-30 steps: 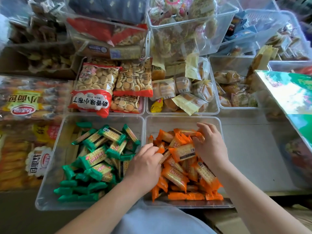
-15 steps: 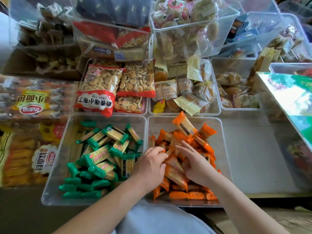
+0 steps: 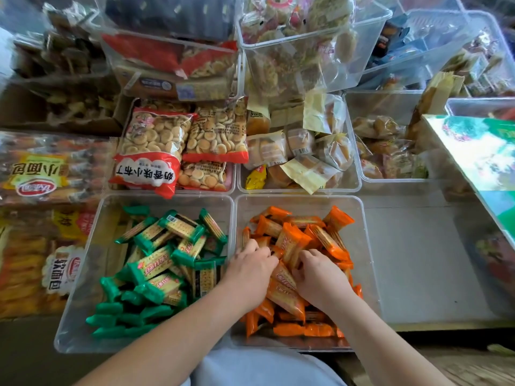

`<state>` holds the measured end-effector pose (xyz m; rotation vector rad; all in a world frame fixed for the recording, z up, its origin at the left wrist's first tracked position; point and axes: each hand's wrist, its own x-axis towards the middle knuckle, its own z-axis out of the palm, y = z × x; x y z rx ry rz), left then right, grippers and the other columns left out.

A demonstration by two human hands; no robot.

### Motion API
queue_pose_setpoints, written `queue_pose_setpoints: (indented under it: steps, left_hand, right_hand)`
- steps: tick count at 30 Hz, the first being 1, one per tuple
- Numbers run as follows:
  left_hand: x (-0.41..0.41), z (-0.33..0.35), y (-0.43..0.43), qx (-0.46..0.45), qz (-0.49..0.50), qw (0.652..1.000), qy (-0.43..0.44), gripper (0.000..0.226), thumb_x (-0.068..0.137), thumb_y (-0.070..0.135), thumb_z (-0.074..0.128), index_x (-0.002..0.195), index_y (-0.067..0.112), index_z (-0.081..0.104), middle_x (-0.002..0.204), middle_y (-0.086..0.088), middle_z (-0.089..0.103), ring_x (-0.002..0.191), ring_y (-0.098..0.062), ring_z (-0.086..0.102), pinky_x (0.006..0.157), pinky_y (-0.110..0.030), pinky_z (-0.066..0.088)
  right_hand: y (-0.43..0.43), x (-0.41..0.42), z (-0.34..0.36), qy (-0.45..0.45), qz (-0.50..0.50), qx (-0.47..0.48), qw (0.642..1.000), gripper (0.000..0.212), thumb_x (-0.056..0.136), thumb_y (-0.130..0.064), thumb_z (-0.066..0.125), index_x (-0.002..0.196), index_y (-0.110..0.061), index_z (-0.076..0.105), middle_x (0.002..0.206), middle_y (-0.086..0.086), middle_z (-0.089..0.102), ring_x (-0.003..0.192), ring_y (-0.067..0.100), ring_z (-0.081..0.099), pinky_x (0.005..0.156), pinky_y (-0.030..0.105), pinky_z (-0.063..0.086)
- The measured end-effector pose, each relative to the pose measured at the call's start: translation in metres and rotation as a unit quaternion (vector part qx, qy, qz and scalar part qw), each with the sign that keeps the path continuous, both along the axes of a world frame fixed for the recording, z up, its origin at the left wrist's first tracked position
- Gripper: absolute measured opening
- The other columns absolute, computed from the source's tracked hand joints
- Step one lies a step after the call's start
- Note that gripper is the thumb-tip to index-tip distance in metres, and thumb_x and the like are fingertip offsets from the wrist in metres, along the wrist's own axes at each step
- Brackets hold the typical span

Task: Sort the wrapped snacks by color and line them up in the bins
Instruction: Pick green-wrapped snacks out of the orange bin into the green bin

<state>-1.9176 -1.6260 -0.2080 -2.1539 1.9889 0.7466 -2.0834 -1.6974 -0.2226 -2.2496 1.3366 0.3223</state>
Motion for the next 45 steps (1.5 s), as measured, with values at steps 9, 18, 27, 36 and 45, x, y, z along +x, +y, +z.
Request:
queue_pose_setpoints:
  steps: [9,18,27,36,45]
  left_hand:
    - [0.005,-0.002,-0.03,0.076,-0.028,0.996,-0.037,0.062,0.096,0.062,0.059,0.143,0.024,0.046,0.139,-0.007,0.05,0.127,-0.03,0.051,0.1,-0.048,0.051]
    - [-0.029,-0.023,-0.024,0.09,0.033,0.995,-0.012,0.072,0.09,0.033,0.078,0.149,0.027,0.038,0.161,-0.009,0.027,0.142,-0.038,0.032,0.112,-0.052,0.04]
    - [-0.011,0.016,0.001,-0.012,-0.029,0.996,0.087,0.022,0.094,0.043,0.065,0.092,0.029,0.048,0.103,0.01,0.054,0.101,-0.019,0.056,0.083,-0.037,0.049]
    - [0.013,0.022,-0.001,-0.13,0.15,0.975,0.103,0.024,0.088,0.048,0.072,0.091,0.034,0.054,0.094,0.015,0.056,0.084,-0.011,0.054,0.065,-0.03,0.046]
    - [0.026,0.023,-0.005,-0.19,0.241,0.941,0.146,0.016,0.092,0.032,0.073,0.105,0.027,0.064,0.106,0.014,0.057,0.086,-0.012,0.059,0.07,-0.028,0.05]
  right_hand:
    - [-0.04,-0.018,0.0,0.086,0.043,-0.073,0.993,0.052,0.085,-0.043,0.067,0.135,-0.03,0.061,0.135,-0.005,0.053,0.128,0.024,0.047,0.099,0.034,0.05]
    - [-0.054,-0.021,-0.003,0.037,-0.009,0.014,0.999,0.058,0.075,-0.045,0.079,0.125,-0.03,0.054,0.121,-0.007,0.064,0.121,0.024,0.055,0.098,0.035,0.045]
    - [-0.047,-0.023,-0.004,-0.017,-0.002,0.032,0.999,0.044,0.09,-0.037,0.067,0.134,-0.035,0.061,0.127,-0.005,0.069,0.119,0.026,0.059,0.098,0.037,0.05]
    - [-0.022,-0.042,0.023,-0.172,-0.111,0.149,0.967,0.036,0.098,-0.015,0.063,0.116,-0.042,0.048,0.11,-0.026,0.06,0.099,0.004,0.062,0.072,0.016,0.049]
    - [0.003,-0.065,0.033,-0.13,-0.021,0.142,0.981,0.055,0.08,0.009,0.064,0.094,-0.044,0.057,0.108,-0.023,0.056,0.099,0.007,0.059,0.075,0.032,0.057]
